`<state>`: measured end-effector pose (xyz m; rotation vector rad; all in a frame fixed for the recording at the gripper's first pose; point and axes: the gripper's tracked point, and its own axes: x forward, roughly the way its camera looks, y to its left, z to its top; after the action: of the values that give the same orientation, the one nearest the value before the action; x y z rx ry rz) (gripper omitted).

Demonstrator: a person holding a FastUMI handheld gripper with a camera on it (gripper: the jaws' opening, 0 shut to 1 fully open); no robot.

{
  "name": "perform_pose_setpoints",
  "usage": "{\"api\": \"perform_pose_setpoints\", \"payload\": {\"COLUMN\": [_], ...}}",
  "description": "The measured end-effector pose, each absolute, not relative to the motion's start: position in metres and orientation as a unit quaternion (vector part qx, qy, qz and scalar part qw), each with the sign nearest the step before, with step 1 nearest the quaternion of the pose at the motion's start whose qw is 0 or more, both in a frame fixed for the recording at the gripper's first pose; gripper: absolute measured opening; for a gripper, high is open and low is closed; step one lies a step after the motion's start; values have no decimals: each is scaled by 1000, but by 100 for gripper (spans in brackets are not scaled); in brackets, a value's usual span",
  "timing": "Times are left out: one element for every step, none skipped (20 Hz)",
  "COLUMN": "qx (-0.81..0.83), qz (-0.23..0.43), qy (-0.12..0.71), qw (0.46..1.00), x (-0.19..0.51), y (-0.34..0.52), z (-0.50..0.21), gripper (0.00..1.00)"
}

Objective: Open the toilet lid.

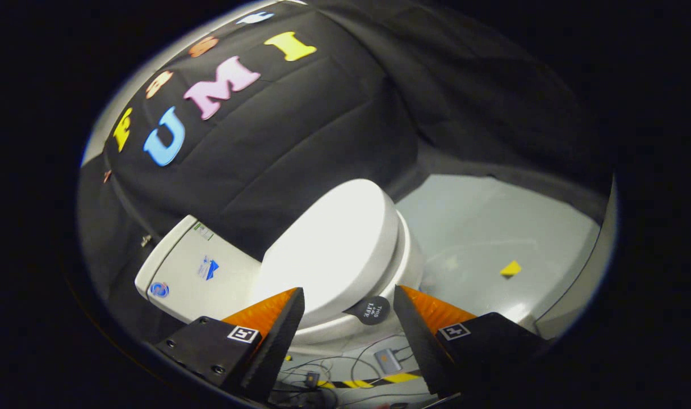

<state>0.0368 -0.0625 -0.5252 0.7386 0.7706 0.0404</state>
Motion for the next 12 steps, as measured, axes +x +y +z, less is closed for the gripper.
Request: {"api": "perform_pose_setpoints", "payload": {"qx": [369,387,409,432,453,457,456,454,461,478,489,488], "qz": [15,17,23,29,39,43,43,40,34,30,23,19], "qy": [388,408,425,435,445,451,454,456,449,440,441,450], "qw": [844,827,807,789,772,766,764,764,765,759,752,748], "x": [34,33,34,37,38,38,38,41,48,56,59,59], "y": [-66,-62,-56,-49,-41,-36,-33,-33,-34,-34,-36,-34], "z": [-542,-554,-563,-569,-576,-581,-587,-593,-595,-594,-597,-603], "gripper": [98,99,98,99,99,98,96,96,85,78,65,52]}}
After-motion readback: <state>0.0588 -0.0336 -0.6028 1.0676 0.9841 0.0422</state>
